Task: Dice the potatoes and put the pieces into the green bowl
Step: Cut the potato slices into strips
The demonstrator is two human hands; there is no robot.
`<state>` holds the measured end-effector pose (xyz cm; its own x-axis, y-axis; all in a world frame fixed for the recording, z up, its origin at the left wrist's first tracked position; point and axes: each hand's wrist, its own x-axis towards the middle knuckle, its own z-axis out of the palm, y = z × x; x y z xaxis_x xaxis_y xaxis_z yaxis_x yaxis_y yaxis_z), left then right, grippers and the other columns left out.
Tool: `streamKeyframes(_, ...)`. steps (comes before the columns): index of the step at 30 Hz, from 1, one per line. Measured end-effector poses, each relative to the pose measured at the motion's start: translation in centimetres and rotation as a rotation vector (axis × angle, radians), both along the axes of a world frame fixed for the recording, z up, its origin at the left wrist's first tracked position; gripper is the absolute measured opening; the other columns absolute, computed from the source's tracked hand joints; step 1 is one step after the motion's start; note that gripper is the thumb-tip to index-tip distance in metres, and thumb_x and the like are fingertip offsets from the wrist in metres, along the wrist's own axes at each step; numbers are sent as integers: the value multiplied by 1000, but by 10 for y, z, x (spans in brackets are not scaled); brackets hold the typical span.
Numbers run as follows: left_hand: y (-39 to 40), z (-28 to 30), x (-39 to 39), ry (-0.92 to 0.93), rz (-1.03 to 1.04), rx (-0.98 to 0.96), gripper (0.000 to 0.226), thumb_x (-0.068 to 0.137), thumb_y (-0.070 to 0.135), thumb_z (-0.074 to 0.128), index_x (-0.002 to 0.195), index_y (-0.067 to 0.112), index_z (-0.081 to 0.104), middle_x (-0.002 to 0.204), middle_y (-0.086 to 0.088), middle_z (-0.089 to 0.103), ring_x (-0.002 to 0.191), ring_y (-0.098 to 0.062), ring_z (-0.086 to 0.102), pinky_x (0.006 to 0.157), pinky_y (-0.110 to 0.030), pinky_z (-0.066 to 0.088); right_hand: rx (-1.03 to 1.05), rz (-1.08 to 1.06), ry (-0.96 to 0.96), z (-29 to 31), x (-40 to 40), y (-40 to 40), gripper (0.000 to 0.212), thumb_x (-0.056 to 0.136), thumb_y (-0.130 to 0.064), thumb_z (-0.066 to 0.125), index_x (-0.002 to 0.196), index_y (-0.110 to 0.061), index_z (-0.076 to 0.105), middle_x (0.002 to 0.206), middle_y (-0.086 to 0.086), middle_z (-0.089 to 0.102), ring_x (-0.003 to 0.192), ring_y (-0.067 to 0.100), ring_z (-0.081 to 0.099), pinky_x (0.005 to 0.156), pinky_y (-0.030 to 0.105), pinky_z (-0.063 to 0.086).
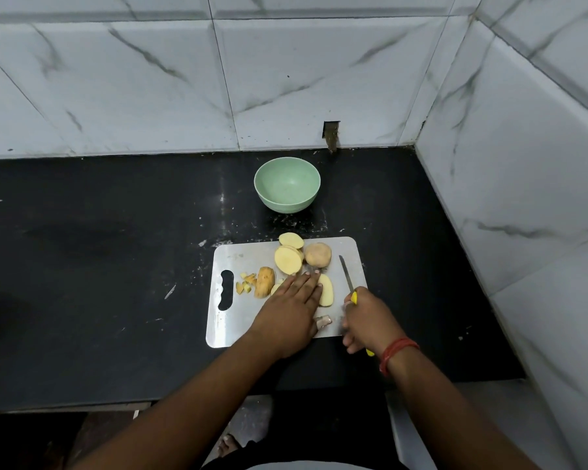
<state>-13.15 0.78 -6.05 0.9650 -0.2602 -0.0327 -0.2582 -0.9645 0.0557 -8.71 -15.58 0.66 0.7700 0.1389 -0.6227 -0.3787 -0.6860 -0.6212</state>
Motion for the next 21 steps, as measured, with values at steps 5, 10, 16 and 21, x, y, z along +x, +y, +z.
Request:
streamKeyframes(5, 6, -7, -11, -109, -54, -118, 51, 103, 47, 36, 125, 11, 64, 146, -11, 52, 139, -25, 46, 126, -43, 18, -215, 236, -35, 5, -11, 0, 12, 100, -15, 30, 103, -12, 41, 69, 16, 63, 40, 23, 56, 41, 24, 44)
streamKeyframes(10, 10, -7, -9, -132, -98, -110, 44, 101, 46, 43, 122, 16, 67, 137, -10, 59, 134, -26, 50, 126, -42, 17, -331, 325, -134, -5, -10, 7, 13, 96, -5, 41, 109, -9, 43, 72, 12, 59, 52, 26, 59, 40, 30, 46)
streamKeyframes(16, 15, -11, -8, -177, -131, -90, 49, 101, 48, 42, 127, 17, 69, 136, -11, 61, 134, -29, 51, 124, -48, 20, -409, 406, -189, -1, -6, 13, 13, 94, -4, 47, 104, -8, 40, 98, 15, 63, 66, 24, 53, 40, 26, 31)
streamKeyframes(21, 18, -14, -3, -151, -150, -110, 45, 102, 46, 43, 128, 17, 66, 140, -10, 58, 141, -28, 45, 125, -48, 15, -420, 410, -152, 1, -4, 18, 26, 91, -2, 49, 116, -5, 45, 111, 17, 61, 92, 32, 64, 54, 28, 40)
